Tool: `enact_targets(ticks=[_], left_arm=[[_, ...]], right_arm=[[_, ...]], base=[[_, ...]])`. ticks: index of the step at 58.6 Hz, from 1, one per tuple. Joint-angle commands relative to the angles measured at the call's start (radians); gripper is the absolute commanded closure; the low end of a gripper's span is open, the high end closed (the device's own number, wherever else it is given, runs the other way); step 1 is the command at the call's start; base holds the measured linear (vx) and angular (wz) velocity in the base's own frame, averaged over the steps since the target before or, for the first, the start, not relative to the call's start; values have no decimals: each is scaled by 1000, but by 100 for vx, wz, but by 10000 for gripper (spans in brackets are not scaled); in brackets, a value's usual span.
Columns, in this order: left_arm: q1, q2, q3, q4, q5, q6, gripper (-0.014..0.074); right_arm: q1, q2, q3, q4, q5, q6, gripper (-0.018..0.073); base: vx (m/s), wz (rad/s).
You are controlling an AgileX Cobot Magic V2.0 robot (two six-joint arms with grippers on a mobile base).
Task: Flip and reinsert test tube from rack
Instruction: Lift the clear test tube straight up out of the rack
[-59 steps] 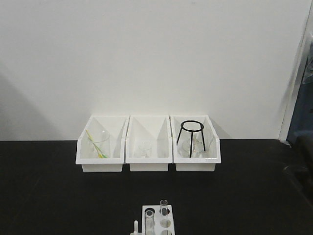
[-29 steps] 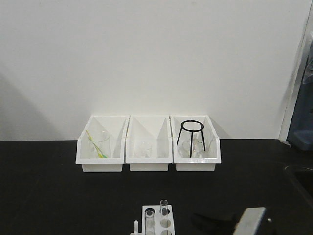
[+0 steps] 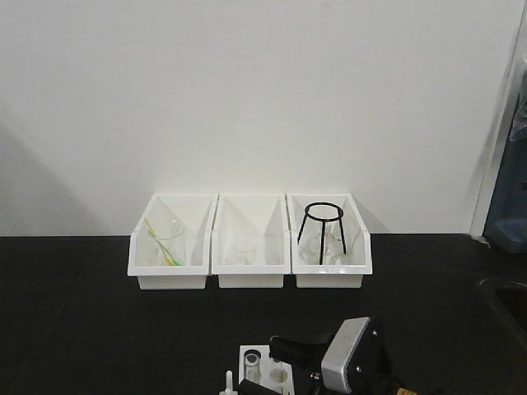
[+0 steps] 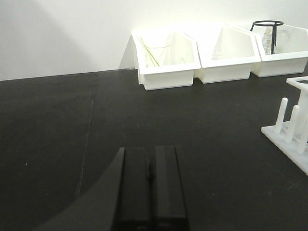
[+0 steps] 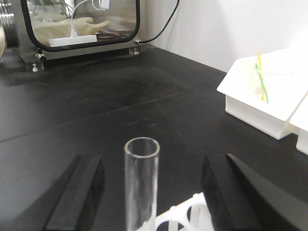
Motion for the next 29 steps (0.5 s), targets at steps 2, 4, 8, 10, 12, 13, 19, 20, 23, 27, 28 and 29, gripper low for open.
enact_targets(ticks=[2,4,8,10,12,13,19,20,23,27,28,29], left_arm=[[0,-8,-4,-5,-78,-9,602],[0,-8,-4,-5,-78,-9,602],[0,-8,-4,-5,-78,-9,602],[0,-8,-4,-5,-78,-9,602],[0,-8,-4,-5,-78,-9,602],[0,-8,-4,-5,-78,-9,602],[0,-8,-4,-5,-78,-9,602],[0,-8,-4,-5,-78,-9,602],[0,-8,-4,-5,-78,-9,602],[0,-8,-4,-5,-78,-9,602],[0,-8,-4,-5,-78,-9,602],[0,-8,-4,-5,-78,-9,602]], right_arm=[[1,10,-53,16,-123,-10,74],[1,23,-62,15,-130,-9,74],[1,47,-75,11,-149,-4,74],[1,59,-82,8,-160,6,74],[1,69,-87,8,-168,12,74],[1,72,-88,8,-172,13,74],[1,91,-96,6,-183,11,79],[1,93,-96,7,-188,10,81],[1,98,-96,6,-201,6,90],[1,106,-96,6,-205,6,102],[1,107,-96,5,-208,6,106],[1,110,-96,5,-210,6,110]], base=[[0,0],[0,0],[0,0],[0,0],[0,0],[0,0],[0,0],[0,0],[0,0],[0,0],[0,0],[0,0]])
